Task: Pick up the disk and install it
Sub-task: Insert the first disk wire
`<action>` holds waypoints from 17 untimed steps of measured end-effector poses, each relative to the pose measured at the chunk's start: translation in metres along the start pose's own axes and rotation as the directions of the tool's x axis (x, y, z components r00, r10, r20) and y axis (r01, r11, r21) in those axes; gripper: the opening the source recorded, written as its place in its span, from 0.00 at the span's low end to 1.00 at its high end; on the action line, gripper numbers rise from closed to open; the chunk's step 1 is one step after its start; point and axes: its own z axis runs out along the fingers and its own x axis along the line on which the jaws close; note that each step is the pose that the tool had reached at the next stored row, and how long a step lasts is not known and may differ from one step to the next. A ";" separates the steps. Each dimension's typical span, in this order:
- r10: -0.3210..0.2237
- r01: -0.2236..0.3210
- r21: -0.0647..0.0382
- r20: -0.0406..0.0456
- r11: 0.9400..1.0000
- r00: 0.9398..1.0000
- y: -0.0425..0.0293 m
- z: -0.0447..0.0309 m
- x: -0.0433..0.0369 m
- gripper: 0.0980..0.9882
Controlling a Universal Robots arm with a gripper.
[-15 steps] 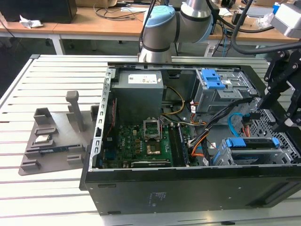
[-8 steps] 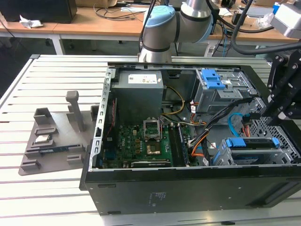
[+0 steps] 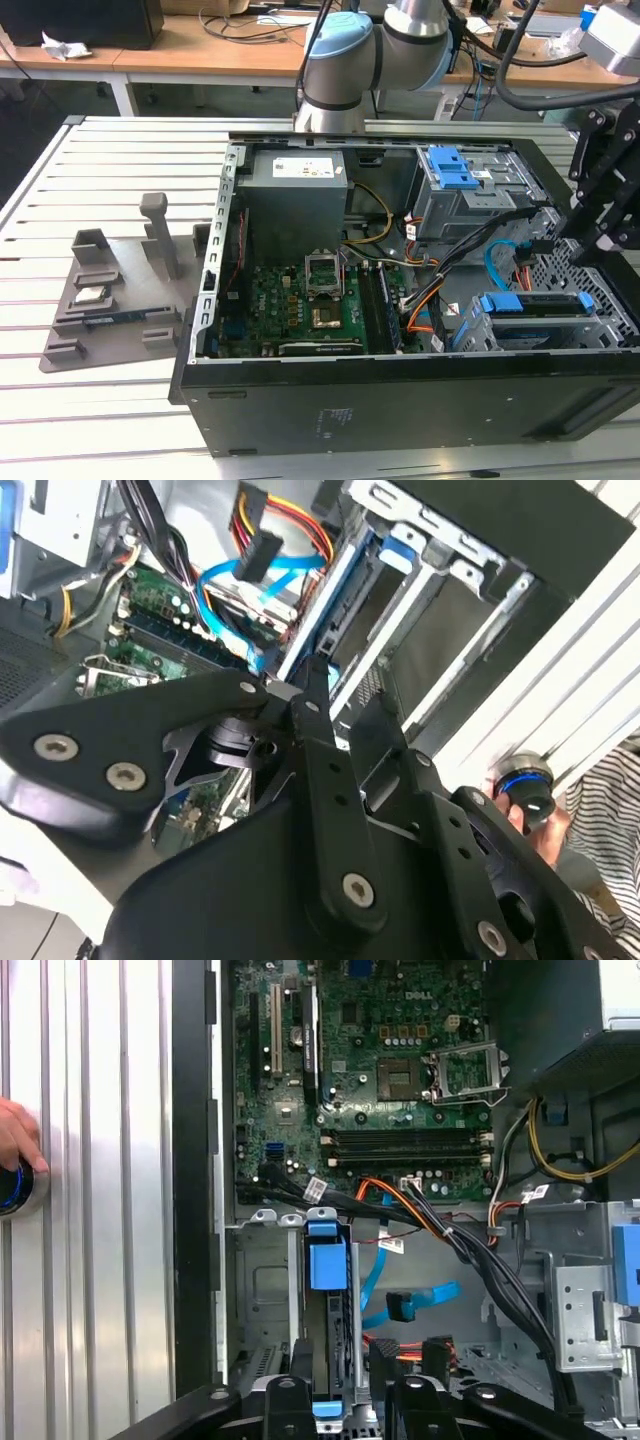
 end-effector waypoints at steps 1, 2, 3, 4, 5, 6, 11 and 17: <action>0.000 0.000 0.000 0.000 1.000 1.000 -0.0025 -0.0002 -0.0036 0.30; 0.000 0.000 0.000 0.000 1.000 1.000 -0.0041 -0.0003 -0.0058 0.30; -0.001 0.001 0.000 0.000 1.000 1.000 -0.0090 -0.0007 -0.0124 0.30; -0.001 0.001 0.000 0.000 1.000 1.000 -0.0159 -0.0007 -0.0213 0.30; -0.001 0.001 0.000 0.000 1.000 1.000 -0.0181 -0.0004 -0.0263 0.30; -0.001 0.001 0.000 0.000 1.000 1.000 -0.0198 0.0000 -0.0314 0.30; -0.001 0.001 0.000 0.000 1.000 1.000 -0.0231 0.0070 -0.0478 0.30; -0.002 0.002 0.000 0.000 1.000 1.000 -0.0238 0.0281 -0.0506 0.30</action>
